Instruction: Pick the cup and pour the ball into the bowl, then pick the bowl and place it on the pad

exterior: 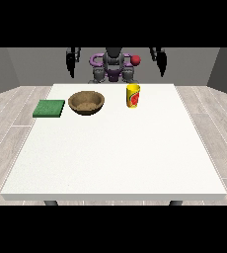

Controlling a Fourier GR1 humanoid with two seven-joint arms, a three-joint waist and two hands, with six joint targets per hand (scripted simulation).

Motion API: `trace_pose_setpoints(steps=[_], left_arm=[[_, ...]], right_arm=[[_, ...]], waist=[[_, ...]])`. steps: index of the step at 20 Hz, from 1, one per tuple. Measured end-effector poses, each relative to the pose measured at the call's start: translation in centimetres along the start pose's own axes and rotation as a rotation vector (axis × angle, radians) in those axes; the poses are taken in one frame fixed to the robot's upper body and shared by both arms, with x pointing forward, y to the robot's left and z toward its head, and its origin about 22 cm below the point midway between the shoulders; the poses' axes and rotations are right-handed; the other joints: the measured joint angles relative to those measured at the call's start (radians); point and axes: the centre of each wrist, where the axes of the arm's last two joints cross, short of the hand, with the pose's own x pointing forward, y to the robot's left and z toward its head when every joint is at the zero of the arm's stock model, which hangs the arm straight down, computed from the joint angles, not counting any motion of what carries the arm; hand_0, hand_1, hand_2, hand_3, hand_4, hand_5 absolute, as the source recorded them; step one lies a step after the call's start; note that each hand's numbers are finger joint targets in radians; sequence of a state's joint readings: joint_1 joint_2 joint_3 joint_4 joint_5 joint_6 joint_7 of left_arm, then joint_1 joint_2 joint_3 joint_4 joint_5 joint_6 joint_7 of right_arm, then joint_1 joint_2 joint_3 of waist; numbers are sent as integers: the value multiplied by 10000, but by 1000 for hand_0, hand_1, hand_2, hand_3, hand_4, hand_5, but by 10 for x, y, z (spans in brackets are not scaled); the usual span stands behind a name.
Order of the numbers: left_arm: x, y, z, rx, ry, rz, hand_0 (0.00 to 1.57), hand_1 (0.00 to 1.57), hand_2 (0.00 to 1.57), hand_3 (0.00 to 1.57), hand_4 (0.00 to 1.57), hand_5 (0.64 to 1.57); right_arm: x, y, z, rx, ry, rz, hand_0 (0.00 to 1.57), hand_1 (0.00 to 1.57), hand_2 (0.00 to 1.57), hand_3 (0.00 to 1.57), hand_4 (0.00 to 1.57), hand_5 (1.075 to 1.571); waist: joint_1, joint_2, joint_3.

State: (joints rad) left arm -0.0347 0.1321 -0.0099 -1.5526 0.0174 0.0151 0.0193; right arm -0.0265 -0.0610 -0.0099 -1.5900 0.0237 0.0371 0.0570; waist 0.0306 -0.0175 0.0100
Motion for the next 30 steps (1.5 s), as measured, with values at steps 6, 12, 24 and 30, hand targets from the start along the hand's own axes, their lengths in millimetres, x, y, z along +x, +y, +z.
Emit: trace_pose_setpoints(steps=[6,12,24,30], left_arm=[[23,8,-4,-65,-254,-195,0,0,0,0,0,1562],[14,-32,34,-244,1574,1911,0,0,0,0,0,1553],[37,-62,60,165,-150,1992,0,0,0,0,0,1533],[23,-74,44,168,-1703,1533,0,0,0,0,0,1502]], right_arm=[[22,-5,-2,-4,-255,155,0,0,0,0,583,1570],[4,-4,39,-529,1679,-1544,0,0,0,0,522,1570],[32,-19,68,-465,152,-2126,0,0,0,0,401,1571],[11,-38,56,-470,-1300,-2051,0,0,0,0,351,1571]], waist=[[4,-1906,-38],[-183,-4168,-82],[-536,-2370,-100],[-567,-635,-97]])
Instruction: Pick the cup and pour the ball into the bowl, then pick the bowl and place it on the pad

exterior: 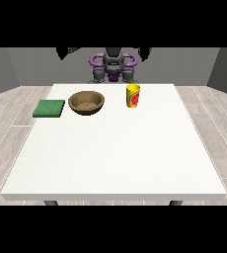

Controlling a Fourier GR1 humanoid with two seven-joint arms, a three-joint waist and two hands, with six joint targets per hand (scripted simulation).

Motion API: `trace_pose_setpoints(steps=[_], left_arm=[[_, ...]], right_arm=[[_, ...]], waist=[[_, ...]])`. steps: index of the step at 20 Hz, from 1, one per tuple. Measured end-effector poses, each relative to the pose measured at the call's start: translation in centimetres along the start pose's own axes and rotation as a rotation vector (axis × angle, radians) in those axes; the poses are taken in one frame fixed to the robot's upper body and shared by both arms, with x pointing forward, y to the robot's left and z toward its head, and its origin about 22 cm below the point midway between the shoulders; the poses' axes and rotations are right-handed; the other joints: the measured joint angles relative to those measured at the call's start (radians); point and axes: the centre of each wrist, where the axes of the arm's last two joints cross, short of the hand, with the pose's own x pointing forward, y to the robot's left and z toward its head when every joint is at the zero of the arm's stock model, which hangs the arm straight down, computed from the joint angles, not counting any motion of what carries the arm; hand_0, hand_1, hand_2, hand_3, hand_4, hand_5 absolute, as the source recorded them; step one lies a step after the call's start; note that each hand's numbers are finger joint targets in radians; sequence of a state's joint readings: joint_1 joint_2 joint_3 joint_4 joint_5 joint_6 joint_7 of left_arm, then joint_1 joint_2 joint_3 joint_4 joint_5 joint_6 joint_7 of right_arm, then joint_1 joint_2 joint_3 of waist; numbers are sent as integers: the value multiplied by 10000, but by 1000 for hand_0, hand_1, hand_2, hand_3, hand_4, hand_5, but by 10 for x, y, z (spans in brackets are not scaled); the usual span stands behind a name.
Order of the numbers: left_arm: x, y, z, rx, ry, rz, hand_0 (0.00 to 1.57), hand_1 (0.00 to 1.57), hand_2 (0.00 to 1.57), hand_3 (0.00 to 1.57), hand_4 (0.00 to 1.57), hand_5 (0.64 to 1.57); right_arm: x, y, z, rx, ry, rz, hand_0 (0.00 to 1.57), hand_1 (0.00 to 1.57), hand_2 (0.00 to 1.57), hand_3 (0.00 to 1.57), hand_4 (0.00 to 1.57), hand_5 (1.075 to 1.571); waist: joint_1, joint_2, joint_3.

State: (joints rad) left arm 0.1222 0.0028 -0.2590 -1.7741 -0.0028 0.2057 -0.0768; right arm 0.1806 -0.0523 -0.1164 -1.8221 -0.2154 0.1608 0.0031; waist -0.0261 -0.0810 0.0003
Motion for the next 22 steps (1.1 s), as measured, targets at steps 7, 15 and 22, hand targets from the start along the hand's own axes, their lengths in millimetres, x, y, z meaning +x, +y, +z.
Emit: trace_pose_setpoints(steps=[7,15,22], left_arm=[[-27,-10,-22,239,-1198,-690,0,0,0,0,0,1494],[-56,17,-54,731,-1729,-1272,0,0,0,0,0,1456],[-85,27,-72,910,-1733,-1583,0,0,0,0,0,1490]], right_arm=[[-12,-18,-12,502,-886,72,0,0,0,0,283,1571],[-16,-49,-18,734,-1360,218,0,0,0,0,262,1571],[-24,-60,-29,834,-1543,197,0,0,0,0,254,1571]], waist=[[-387,1164,-3],[-631,1782,-4],[-764,2043,-3]])
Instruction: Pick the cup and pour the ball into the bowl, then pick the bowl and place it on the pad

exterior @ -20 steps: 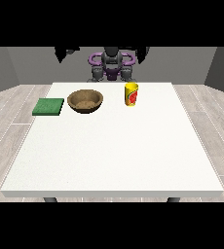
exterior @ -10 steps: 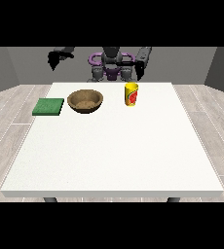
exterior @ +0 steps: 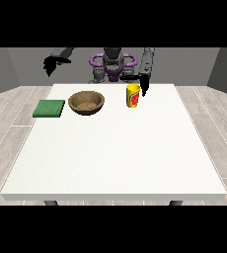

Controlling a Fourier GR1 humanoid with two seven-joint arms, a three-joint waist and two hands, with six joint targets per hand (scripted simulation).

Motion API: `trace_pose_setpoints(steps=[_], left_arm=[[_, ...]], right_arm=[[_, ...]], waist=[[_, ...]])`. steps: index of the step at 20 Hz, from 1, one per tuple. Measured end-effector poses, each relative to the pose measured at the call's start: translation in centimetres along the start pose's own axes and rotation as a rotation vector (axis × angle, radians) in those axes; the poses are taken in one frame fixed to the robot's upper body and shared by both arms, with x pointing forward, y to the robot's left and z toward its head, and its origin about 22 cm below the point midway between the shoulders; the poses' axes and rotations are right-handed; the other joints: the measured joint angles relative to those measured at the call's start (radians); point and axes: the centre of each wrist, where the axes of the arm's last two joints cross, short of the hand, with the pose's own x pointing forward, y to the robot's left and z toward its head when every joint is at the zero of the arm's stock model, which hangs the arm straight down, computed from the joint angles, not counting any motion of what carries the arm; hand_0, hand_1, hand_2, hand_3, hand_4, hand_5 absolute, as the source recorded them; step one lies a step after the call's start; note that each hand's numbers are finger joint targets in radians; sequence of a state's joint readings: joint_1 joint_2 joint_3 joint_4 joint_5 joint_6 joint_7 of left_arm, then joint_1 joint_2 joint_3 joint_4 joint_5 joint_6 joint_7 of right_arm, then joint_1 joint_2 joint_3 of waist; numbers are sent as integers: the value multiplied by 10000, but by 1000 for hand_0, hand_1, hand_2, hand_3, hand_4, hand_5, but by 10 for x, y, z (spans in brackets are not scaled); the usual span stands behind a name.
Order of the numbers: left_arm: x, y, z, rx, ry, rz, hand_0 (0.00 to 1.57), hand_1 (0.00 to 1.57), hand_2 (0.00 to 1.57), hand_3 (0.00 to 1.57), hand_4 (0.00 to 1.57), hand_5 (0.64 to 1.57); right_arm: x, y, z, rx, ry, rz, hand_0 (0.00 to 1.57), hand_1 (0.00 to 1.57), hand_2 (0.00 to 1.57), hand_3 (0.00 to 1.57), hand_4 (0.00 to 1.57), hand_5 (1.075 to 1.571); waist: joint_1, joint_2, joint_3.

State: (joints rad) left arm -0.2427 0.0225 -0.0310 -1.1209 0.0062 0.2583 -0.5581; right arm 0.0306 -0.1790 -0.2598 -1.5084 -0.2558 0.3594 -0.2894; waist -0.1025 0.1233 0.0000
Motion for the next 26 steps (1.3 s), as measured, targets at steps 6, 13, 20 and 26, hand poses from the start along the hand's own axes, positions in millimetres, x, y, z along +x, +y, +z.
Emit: trace_pose_setpoints(steps=[6,13,20,26], left_arm=[[-26,0,-1,548,-103,-503,848,848,0,0,253,1455],[-44,-3,5,1043,-235,-2105,1309,1309,1571,1571,1211,1550],[-42,-17,-6,480,172,-4212,1323,1323,1571,1571,1220,1553],[-26,-36,-45,-450,-83,-7047,1313,1313,1571,1571,1199,1559]], right_arm=[[10,-15,-9,347,-388,11,0,0,0,0,273,1569],[22,-40,-6,684,-578,-110,0,0,0,0,310,1569],[20,-60,-4,183,428,-192,0,0,0,0,469,1571],[28,-65,-27,7,1093,31,0,0,0,0,586,1567]], waist=[[-400,526,-4],[-967,810,5],[-727,-302,10],[-534,-1059,33]])
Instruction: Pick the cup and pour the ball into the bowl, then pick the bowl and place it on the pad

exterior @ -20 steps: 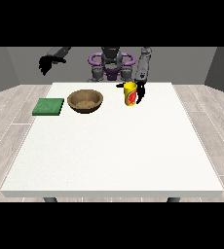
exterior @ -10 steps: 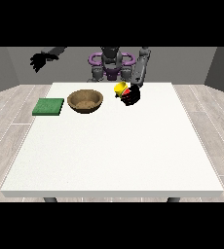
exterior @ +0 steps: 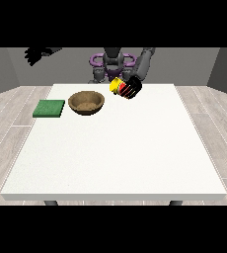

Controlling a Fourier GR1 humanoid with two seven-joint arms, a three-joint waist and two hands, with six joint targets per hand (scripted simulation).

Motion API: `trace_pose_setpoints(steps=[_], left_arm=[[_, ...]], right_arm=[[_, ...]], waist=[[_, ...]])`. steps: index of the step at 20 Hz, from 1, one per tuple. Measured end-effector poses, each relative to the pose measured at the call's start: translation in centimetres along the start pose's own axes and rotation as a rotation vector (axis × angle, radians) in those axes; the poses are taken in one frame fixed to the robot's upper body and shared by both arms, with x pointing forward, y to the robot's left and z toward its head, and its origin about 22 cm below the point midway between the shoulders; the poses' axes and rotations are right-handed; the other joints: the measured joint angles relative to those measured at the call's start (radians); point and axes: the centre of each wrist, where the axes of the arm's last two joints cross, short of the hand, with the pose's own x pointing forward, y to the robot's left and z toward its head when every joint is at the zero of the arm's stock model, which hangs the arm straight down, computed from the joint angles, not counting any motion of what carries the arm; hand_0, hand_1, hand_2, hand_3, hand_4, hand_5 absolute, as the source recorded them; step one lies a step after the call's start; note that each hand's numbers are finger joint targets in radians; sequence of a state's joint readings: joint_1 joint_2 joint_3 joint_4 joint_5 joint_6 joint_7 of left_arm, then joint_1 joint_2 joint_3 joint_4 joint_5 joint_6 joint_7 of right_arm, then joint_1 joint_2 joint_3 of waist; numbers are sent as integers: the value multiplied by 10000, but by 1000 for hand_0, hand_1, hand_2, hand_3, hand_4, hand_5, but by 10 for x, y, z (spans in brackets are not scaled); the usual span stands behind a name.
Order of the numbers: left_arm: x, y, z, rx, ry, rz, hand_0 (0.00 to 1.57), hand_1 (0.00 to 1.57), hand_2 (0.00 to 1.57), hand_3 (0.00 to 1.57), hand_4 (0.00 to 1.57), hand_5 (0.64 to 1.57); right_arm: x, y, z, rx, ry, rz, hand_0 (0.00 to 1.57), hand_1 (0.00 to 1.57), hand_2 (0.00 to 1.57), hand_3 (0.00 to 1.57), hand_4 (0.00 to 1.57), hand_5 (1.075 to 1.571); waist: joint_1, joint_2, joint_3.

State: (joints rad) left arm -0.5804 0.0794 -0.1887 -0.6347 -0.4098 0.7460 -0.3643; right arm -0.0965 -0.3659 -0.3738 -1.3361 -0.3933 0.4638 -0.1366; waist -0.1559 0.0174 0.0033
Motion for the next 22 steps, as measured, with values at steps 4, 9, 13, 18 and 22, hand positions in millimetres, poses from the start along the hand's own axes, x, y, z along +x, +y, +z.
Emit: trace_pose_setpoints(steps=[4,9,13,18,22], left_arm=[[5,-6,-12,-753,-342,-2313,1269,1269,1571,1544,1171,1564],[26,-19,-26,-1641,-549,-4407,1169,1169,1571,1354,1060,1569],[52,-28,-40,-2236,-729,-5856,788,788,1571,1242,1081,1567],[84,-39,-43,-2273,-741,-7196,804,804,1571,1232,904,1570],[100,-47,-34,-2311,-853,-8343,415,415,1508,1286,702,1565]], right_arm=[[-6,2,-4,-240,600,46,0,0,0,0,627,1565],[-18,-3,1,-626,1209,73,0,0,0,0,640,1564],[-24,-18,10,-1122,1622,40,0,0,0,0,643,1565],[-32,-17,6,-847,1674,-124,0,0,0,0,657,1562],[-37,-9,-4,-513,1739,-214,0,0,0,0,669,1561]], waist=[[173,-547,13],[549,-1130,0],[934,-1518,-6],[656,-1487,-16],[368,-1509,-21]])
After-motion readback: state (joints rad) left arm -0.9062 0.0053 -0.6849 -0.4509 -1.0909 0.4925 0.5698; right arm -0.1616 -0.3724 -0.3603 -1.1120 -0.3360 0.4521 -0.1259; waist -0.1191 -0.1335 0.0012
